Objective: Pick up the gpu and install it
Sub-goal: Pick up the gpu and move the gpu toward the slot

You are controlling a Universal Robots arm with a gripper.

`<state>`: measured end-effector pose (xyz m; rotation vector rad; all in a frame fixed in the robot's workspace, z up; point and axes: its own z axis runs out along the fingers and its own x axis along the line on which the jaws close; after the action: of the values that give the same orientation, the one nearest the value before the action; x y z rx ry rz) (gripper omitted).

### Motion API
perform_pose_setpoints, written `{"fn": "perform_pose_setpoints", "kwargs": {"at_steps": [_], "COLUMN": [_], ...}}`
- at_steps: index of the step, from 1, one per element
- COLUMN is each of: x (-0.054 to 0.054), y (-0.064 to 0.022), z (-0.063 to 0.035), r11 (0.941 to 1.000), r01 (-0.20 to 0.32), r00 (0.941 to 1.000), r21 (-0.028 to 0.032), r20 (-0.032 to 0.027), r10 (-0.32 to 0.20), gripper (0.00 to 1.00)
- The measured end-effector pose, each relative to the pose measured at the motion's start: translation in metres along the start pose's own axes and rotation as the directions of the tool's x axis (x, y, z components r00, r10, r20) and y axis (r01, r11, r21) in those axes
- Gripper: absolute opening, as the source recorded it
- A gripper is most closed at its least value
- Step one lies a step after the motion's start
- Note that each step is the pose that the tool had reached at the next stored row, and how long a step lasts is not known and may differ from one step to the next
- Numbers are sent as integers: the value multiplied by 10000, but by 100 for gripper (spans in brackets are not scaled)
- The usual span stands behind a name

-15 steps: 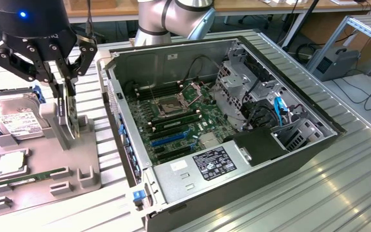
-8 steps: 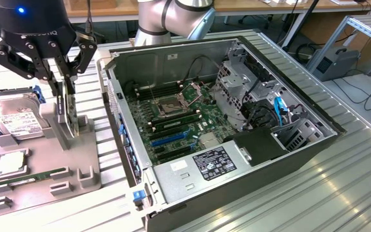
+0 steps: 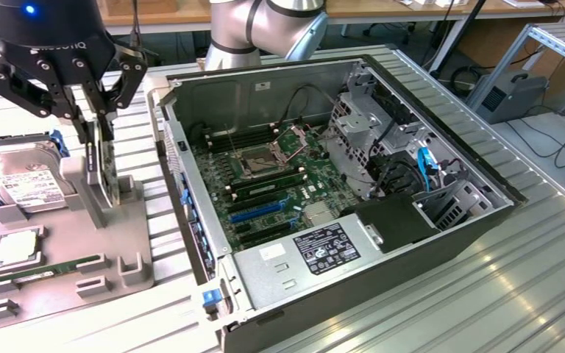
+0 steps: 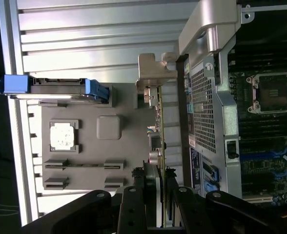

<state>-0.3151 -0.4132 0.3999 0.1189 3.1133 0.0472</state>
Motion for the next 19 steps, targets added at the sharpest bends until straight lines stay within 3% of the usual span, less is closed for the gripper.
{"fn": "perform_pose_setpoints", "kwargs": {"at_steps": [19], "x": [-9], "y": [4], "z": [-119], "r11": [10000], "r01": [0], "r00": [10000], "r21": [1], "r20": [-7], "r10": [0], "gripper": [27]}}
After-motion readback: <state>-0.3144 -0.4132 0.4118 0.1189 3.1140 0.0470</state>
